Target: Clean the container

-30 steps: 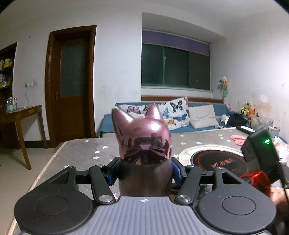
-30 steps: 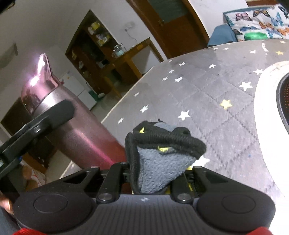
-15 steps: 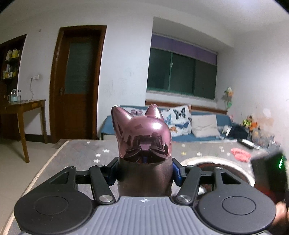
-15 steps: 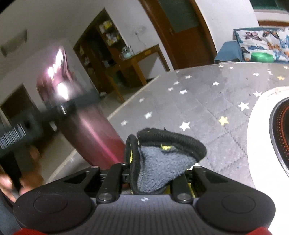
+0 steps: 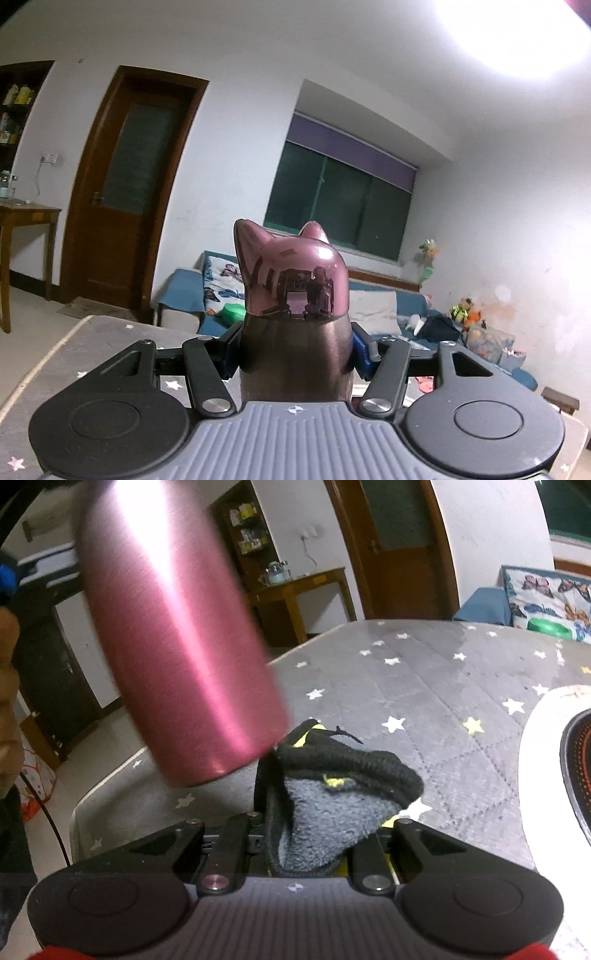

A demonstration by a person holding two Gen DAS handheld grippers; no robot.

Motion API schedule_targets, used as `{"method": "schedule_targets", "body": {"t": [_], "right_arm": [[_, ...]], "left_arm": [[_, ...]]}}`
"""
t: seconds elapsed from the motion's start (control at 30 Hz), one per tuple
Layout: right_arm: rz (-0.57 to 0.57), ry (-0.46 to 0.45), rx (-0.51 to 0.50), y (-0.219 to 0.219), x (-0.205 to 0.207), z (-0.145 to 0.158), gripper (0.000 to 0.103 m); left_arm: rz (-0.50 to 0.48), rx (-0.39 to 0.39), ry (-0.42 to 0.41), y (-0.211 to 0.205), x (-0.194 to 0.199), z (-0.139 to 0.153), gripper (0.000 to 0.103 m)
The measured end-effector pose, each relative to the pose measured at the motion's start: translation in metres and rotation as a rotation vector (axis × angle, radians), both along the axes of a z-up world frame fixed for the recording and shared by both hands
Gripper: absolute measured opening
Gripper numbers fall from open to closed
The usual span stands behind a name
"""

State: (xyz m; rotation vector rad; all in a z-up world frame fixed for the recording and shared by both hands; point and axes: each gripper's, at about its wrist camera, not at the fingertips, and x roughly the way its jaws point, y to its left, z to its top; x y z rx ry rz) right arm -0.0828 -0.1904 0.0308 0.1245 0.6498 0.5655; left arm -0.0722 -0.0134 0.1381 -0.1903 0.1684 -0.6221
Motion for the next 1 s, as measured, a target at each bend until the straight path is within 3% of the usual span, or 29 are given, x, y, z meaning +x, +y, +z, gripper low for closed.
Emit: {"method": "schedule_targets", "body": {"t": [0.37, 0.7, 1.0], "right_arm": [[-0.008, -0.086, -0.056, -0.004, -0.017, 0.005, 0.016], [0.007, -0.068, -0.064, 0.002, -0.016, 0.003, 0.016], [-0.016, -0.088, -0.074, 0.005, -0.027, 0.005, 0.016]], "left_arm": [[0.094, 0.168, -0.03, -0.009, 0.004, -0.019, 0.061], [0.018, 0.057, 0.026, -0.004, 0.004, -0.017, 0.061], [0.082, 0.15, -0.001, -0.01, 0.006, -0.023, 0.061]]}}
